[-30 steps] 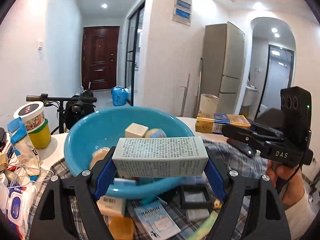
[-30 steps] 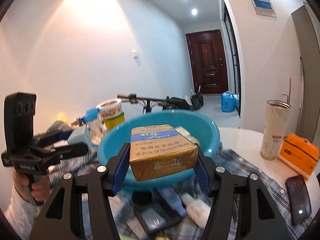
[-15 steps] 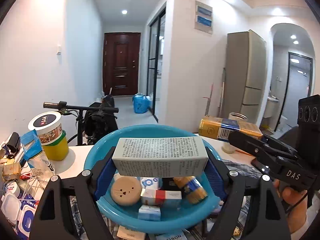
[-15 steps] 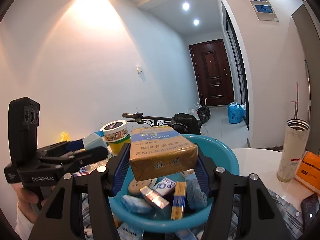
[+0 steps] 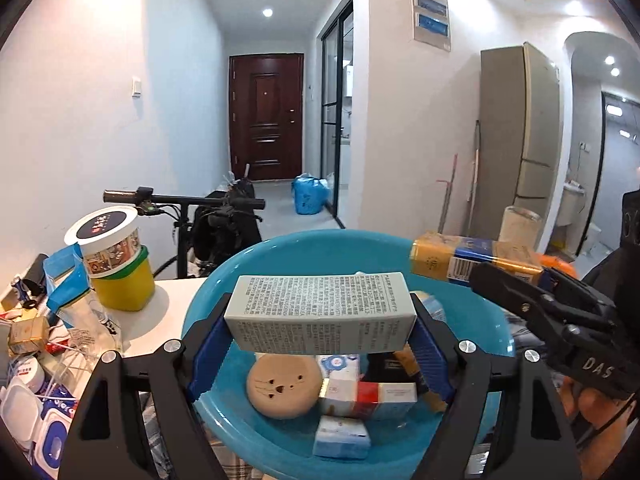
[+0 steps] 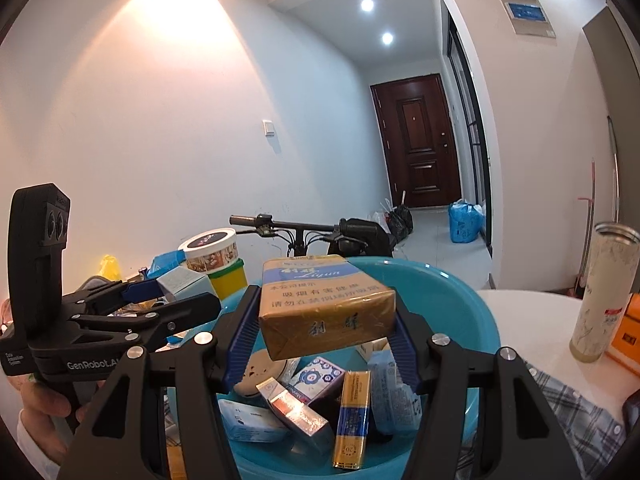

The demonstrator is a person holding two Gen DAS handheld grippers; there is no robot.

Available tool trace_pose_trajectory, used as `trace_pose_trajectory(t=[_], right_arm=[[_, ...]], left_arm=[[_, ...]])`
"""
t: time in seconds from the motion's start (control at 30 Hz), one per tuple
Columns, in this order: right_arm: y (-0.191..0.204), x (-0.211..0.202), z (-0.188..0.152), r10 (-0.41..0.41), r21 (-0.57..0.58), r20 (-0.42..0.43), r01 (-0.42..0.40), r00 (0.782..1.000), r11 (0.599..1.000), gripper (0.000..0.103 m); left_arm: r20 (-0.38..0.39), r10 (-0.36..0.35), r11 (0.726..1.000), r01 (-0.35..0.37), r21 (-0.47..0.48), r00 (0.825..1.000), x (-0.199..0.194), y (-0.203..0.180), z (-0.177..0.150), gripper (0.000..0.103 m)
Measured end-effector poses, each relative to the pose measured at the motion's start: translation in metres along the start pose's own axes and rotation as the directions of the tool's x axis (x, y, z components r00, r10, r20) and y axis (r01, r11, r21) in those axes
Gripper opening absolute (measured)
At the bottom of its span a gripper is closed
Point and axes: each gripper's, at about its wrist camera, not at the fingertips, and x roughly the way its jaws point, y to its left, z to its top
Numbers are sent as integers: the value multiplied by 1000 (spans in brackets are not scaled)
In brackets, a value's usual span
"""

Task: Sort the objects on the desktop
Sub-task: 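Lower the white box into the basin and open the left tool while the right tool holds the gold box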

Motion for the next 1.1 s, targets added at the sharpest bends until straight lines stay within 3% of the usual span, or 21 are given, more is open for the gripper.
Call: trace_pose_trajectory(t=[0.43,1.1], right_arm=[[0,1,-7,2,11,-14,-1,1000,1000,58],[5,6,-7,-14,-16,-27,14,1000,1000,58]], left_arm=[[-7,51,998,-51,36,999,14,-4,-17,83],[-7,39,999,-39,5,999,8,3,-16,83]])
